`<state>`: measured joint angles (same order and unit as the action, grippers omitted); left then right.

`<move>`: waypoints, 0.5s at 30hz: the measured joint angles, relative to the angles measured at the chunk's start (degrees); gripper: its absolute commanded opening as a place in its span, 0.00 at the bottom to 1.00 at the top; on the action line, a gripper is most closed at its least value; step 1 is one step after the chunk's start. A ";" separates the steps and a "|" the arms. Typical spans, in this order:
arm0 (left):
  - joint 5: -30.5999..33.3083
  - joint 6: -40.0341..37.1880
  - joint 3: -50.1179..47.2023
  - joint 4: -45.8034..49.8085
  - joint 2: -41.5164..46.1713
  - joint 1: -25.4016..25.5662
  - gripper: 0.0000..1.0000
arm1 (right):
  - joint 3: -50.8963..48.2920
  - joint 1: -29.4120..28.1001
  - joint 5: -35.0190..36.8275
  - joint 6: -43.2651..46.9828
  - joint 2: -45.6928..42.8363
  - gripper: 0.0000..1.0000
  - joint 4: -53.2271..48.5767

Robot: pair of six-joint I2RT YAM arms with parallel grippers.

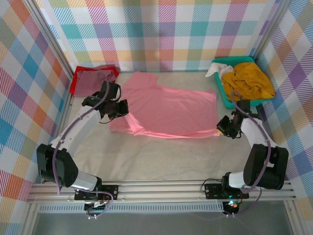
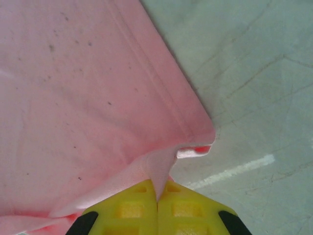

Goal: Fold and stack the t-shirts

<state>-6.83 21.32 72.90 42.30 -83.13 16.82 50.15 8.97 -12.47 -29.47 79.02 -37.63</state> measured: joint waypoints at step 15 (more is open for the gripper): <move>-0.20 -6.43 11.76 -0.26 -11.78 -2.86 0.00 | 5.16 0.00 1.53 1.09 9.38 0.03 0.50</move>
<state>-7.03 14.90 84.66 42.04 -94.91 13.96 55.31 8.97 -10.94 -28.38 88.40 -37.12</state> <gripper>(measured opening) 0.049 0.043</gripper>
